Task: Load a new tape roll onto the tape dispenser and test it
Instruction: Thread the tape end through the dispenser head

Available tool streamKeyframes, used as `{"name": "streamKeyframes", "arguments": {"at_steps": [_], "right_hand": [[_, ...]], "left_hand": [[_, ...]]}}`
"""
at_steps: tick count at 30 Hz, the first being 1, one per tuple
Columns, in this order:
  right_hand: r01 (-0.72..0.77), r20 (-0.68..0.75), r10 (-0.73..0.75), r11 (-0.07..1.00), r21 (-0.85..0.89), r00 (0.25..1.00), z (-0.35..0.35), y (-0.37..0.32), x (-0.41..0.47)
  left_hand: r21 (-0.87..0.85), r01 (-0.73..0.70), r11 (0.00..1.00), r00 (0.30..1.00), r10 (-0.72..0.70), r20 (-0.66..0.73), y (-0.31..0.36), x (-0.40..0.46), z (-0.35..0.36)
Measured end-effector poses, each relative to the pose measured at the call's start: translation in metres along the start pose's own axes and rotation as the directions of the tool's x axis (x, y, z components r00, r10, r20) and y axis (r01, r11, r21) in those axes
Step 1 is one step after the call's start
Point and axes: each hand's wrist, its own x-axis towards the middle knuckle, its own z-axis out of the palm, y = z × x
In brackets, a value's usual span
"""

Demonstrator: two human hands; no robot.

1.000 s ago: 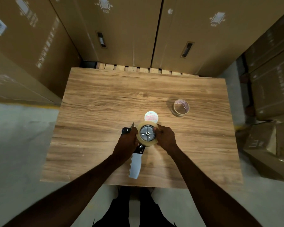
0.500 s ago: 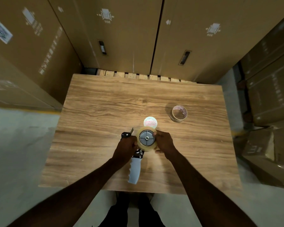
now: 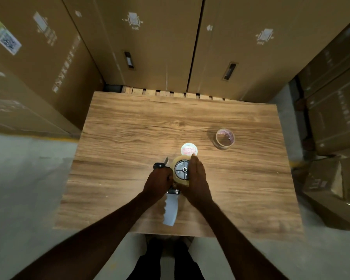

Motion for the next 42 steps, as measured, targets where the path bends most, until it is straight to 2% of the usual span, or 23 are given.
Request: {"name": "streamKeyframes", "arguments": {"at_steps": [2,3,6,8,10,14,15,17,19,21,25,28,31,35,42], "right_hand": [[0.028,0.131,-0.020,0.998,-0.060,0.991,-0.016,-0.003,0.022],[0.030,0.142,-0.015,0.994,-0.104,0.990,-0.021,-0.006,0.028],[0.071,0.008,-0.071,0.981,-0.182,0.997,-0.019,-0.007,0.033],[0.062,0.010,-0.062,0.985,-0.163,0.998,-0.014,-0.008,0.034],[0.005,0.011,-0.004,0.996,-0.084,1.000,-0.010,-0.007,0.035],[-0.014,-0.196,0.035,0.994,0.108,0.980,0.002,-0.004,-0.007],[-0.013,-0.194,0.035,0.994,0.112,0.980,0.009,-0.002,-0.022],[-0.089,-0.049,0.100,0.976,0.199,0.994,0.025,-0.001,-0.051],[-0.117,0.072,0.100,0.952,0.283,0.992,0.044,0.003,-0.064],[-0.121,0.080,0.100,0.934,0.337,0.992,0.056,-0.001,-0.066],[-0.250,0.031,0.265,0.857,0.452,0.964,0.062,-0.024,-0.057],[-0.273,-0.034,0.313,0.872,0.407,0.949,0.064,-0.036,-0.058],[-0.315,-0.089,0.349,0.910,0.268,0.933,0.060,-0.037,-0.057],[-0.292,-0.150,0.311,0.947,0.134,0.938,0.053,-0.028,-0.052],[-0.305,-0.174,0.333,0.937,0.168,0.927,0.019,-0.035,-0.050]], "left_hand": [[0.022,0.012,1.000,1.000,-0.012,-0.005,0.002,0.001,-0.001],[0.033,0.007,0.999,1.000,-0.007,-0.012,0.002,0.002,0.000],[0.073,-0.031,0.997,0.999,0.033,-0.026,0.006,0.003,0.000],[0.085,-0.042,0.995,0.998,0.045,-0.032,0.006,0.004,0.001],[0.083,-0.039,0.996,0.998,0.042,-0.038,0.005,0.003,0.002],[0.055,-0.025,0.998,0.999,0.026,-0.020,0.000,0.001,0.000],[0.047,-0.026,0.999,0.999,0.028,-0.022,-0.001,0.000,-0.001],[0.035,-0.050,0.998,0.998,0.051,-0.023,-0.003,0.001,-0.001],[0.031,-0.072,0.997,0.997,0.073,-0.015,-0.004,0.002,-0.001],[0.025,-0.083,0.996,0.996,0.083,-0.014,-0.003,0.002,-0.002],[0.052,-0.103,0.993,0.995,0.103,-0.007,-0.005,0.004,-0.002],[0.041,-0.118,0.992,0.993,0.119,-0.006,-0.005,0.008,-0.005],[0.066,-0.183,0.981,0.983,0.184,-0.001,-0.001,0.014,-0.006],[0.150,-0.193,0.970,0.981,0.190,0.028,0.010,0.018,-0.007],[0.161,-0.129,0.978,0.991,0.121,0.057,0.041,0.021,-0.037]]}}
